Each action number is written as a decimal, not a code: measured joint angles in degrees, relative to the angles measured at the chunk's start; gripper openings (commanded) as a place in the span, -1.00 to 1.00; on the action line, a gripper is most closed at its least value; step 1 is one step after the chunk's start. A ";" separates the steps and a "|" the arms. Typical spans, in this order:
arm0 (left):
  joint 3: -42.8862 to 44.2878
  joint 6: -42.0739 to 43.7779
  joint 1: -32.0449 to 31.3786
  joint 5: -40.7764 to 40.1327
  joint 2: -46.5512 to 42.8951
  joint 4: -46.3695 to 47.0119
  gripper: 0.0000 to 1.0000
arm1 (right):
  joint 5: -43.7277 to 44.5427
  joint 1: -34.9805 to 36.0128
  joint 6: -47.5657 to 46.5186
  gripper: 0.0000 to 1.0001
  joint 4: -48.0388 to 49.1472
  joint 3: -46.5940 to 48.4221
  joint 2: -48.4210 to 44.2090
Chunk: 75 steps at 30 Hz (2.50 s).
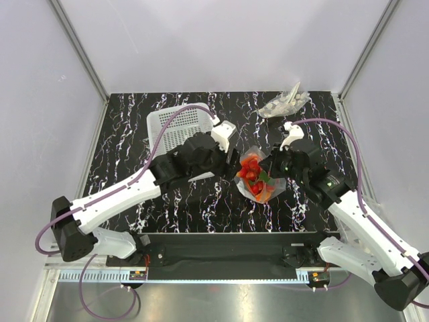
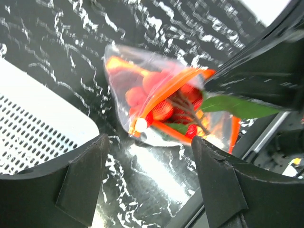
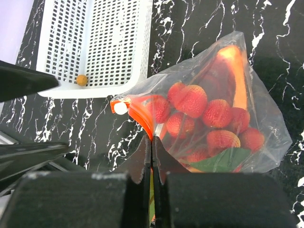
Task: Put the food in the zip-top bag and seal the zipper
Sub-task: Adjust the zipper food storage bag at the center of the board.
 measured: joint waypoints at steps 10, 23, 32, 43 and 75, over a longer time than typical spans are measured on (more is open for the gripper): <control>-0.59 0.90 0.00 -2.54 7.56 1.81 0.50 | -2.73 -0.11 0.76 -1.00 -0.20 0.26 0.55; 5.84 1.62 0.63 -11.30 19.67 1.09 -0.78 | -2.10 -0.11 0.63 -1.00 -3.08 2.23 0.94; 13.29 1.88 1.55 -5.99 18.08 -11.52 -1.00 | 0.46 -4.59 -2.86 -1.00 -6.69 6.45 6.71; 15.28 -2.51 8.98 18.93 10.78 -13.53 -1.00 | -1.68 -6.62 -6.80 -0.87 -8.31 13.81 14.23; 6.73 -11.63 18.40 38.66 10.71 -3.82 -1.00 | -25.09 -3.30 -5.22 -0.91 -7.43 7.17 16.31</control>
